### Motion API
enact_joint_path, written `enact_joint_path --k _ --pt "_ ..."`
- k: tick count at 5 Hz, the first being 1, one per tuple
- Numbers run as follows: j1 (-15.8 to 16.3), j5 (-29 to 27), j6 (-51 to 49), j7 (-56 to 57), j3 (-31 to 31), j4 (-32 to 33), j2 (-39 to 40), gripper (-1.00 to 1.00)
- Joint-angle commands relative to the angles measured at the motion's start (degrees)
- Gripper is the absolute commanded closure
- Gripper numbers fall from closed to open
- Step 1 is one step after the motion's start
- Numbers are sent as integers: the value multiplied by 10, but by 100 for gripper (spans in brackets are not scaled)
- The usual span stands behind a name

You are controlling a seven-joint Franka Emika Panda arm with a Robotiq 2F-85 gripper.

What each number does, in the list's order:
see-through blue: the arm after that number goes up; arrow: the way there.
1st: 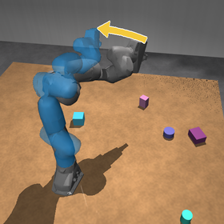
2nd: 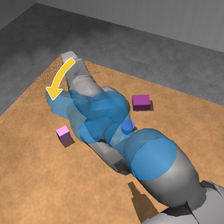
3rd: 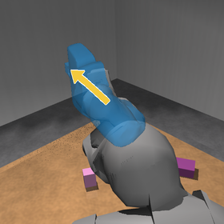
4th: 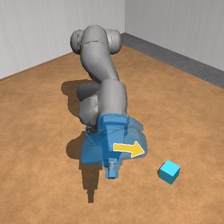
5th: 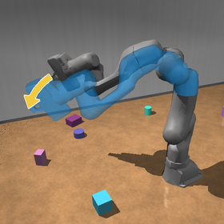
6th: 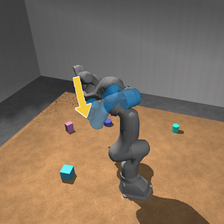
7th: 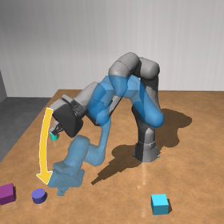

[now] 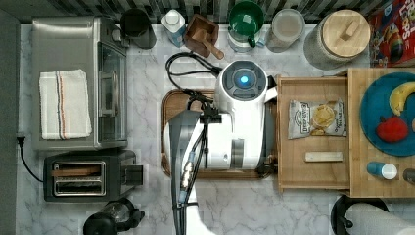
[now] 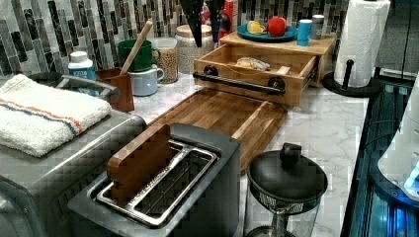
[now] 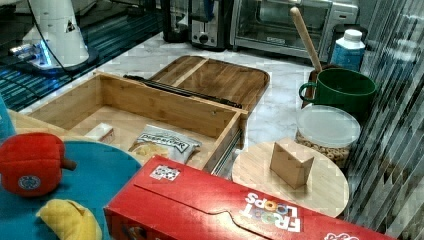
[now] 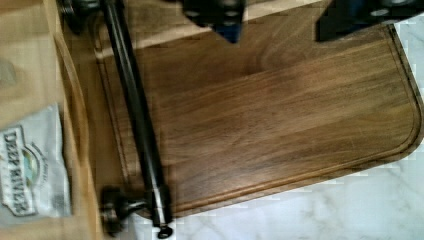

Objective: Close the drawer.

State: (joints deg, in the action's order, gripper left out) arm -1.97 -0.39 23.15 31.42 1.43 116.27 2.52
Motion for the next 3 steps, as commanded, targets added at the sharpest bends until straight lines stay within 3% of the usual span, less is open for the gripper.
enact_joint_path --k 1,3 --pt "7 15 32 181 4 15 58 100" --pt "-6 37 92 213 -1 20 122 100"
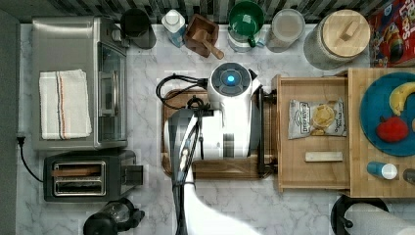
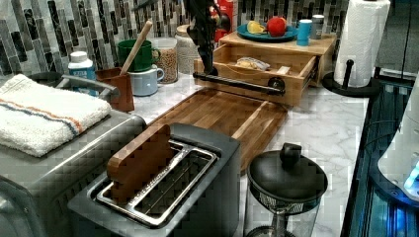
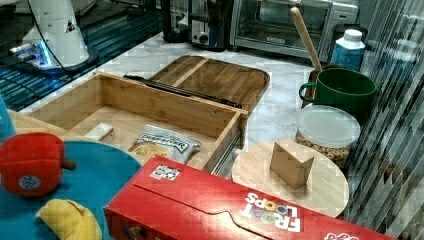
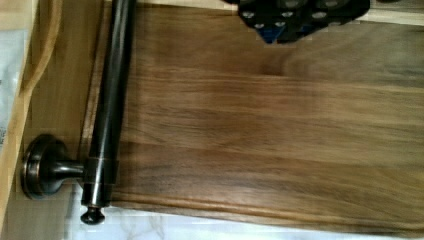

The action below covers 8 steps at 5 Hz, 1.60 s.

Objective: Close the drawer.

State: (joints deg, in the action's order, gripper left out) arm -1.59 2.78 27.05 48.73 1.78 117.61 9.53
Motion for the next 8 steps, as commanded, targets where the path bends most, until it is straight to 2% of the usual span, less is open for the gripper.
enact_joint_path --k 1,2,3,5,8 --pt "-16 21 95 41 -5 27 58 100" --pt "-26 24 100 45 -4 47 36 100" --pt "-37 20 151 49 -7 90 1 100" --pt "-47 26 280 81 -33 122 0 100" --pt "-81 39 240 122 -36 63 37 100"
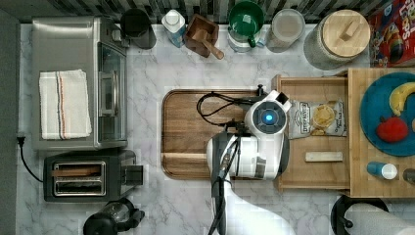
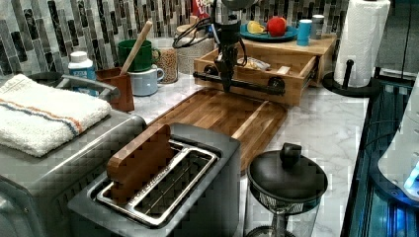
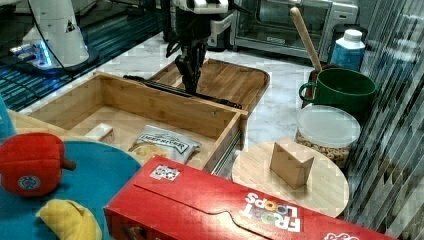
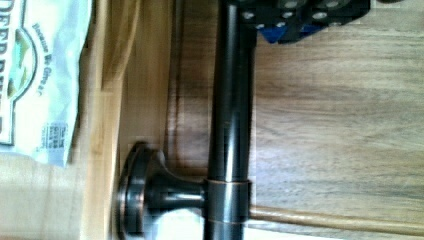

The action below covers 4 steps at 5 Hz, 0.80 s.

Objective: Close the drawer.

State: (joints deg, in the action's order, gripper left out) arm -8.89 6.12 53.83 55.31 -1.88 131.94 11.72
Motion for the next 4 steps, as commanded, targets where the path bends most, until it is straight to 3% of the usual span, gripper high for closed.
enact_joint_path --k 1,4 --pt "-27 -10 -32 93 -7 -103 34 100" --pt "-104 -25 -61 206 -43 -169 64 100"
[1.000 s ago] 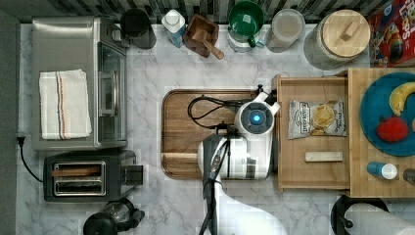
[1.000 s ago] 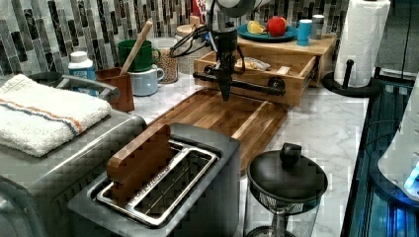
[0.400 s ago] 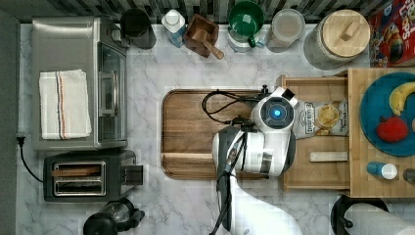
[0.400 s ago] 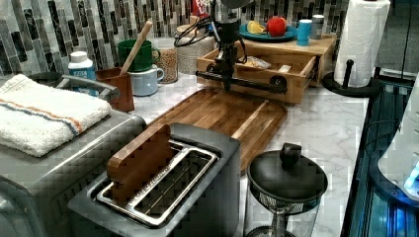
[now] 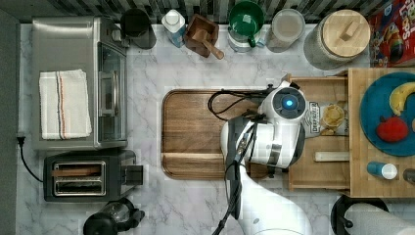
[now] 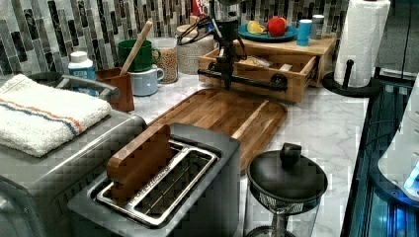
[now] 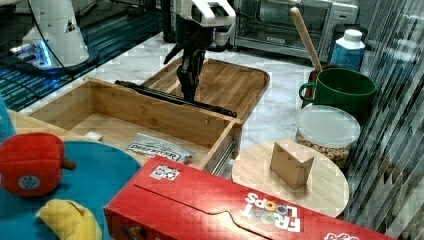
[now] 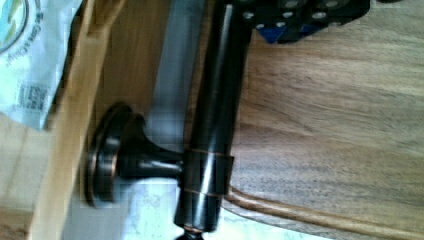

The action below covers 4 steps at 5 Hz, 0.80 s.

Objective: Close the drawer.

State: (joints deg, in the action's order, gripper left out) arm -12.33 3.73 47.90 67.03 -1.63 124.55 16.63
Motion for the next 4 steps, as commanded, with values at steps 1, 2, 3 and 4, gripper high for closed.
enact_joint_path --k 1,2,3,4 --pt "-88 -8 -16 119 -64 -116 23 100" --pt "-109 -20 -11 148 -76 -133 32 100" --pt "-140 -38 -16 195 -78 -182 68 100" --pt "-164 -37 -37 232 -85 -250 106 100"
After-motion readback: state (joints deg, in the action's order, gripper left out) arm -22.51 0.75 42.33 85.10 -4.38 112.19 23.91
